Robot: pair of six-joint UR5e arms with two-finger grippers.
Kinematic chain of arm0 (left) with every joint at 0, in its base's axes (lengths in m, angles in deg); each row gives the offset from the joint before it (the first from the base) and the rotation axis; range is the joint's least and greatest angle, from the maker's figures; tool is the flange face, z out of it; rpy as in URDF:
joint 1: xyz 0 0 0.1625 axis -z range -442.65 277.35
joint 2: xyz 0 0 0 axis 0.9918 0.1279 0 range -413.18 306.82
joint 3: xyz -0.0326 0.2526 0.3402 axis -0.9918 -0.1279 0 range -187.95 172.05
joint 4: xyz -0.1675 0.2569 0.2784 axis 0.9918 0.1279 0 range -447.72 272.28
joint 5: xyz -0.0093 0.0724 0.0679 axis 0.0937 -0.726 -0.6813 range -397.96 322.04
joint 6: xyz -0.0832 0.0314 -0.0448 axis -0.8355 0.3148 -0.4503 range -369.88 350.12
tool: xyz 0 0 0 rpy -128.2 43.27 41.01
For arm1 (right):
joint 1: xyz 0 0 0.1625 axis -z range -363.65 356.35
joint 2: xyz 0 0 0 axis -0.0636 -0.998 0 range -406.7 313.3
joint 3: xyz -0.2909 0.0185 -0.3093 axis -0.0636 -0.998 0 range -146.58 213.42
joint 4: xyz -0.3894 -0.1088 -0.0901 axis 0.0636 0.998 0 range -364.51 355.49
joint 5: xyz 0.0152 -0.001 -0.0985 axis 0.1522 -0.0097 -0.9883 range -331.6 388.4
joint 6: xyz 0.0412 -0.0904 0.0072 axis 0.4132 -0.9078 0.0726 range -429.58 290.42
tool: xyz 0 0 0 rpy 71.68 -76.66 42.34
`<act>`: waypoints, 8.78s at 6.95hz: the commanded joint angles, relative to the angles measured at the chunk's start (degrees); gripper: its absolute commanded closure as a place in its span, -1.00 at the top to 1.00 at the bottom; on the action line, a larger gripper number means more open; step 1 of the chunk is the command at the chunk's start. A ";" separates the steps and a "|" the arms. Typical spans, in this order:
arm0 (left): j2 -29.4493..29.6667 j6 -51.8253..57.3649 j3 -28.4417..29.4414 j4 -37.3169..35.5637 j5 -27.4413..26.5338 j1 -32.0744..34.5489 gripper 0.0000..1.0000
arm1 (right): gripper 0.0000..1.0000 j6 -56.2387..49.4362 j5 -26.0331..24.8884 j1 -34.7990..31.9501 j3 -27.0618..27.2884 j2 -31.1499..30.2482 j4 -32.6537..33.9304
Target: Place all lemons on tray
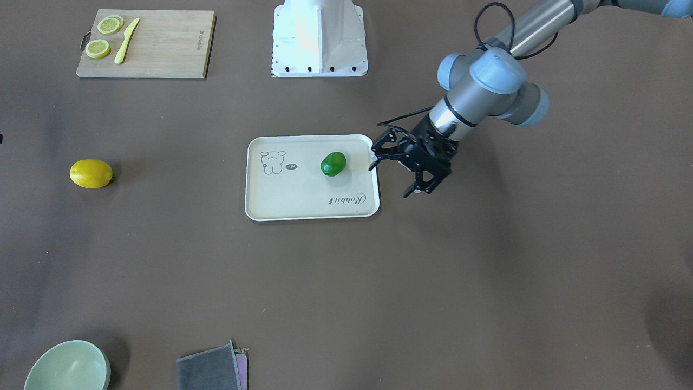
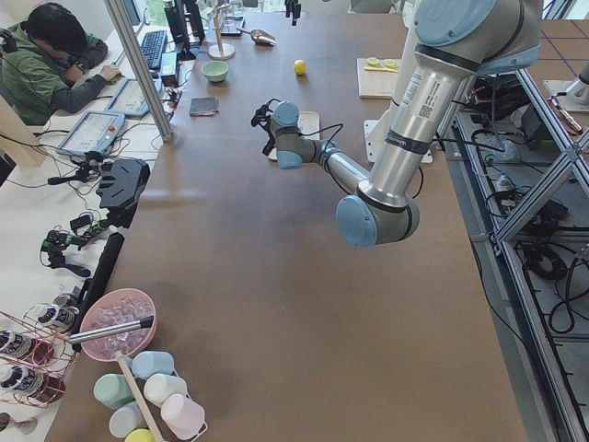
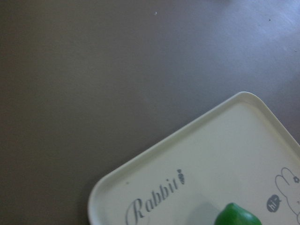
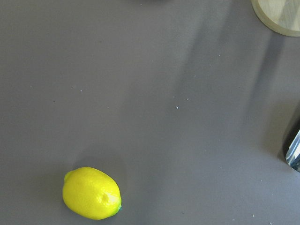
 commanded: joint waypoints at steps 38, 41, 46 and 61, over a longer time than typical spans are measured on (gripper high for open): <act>-15.03 70.22 5.45 -32.41 18.59 43.51 0.98 | 1.00 18.67 -2.40 8.31 -15.61 17.58 -6.17; -24.28 79.54 7.46 -40.71 18.15 53.45 0.98 | 1.00 -4.00 2.79 -8.83 -15.86 5.18 -5.83; -31.82 71.90 9.41 -25.43 15.88 55.94 0.98 | 1.00 -5.40 1.92 -17.05 -16.04 -4.24 -6.35; -25.05 70.93 -13.00 -67.86 11.03 53.39 0.98 | 1.00 -9.44 -1.15 -20.66 -3.83 -3.64 23.18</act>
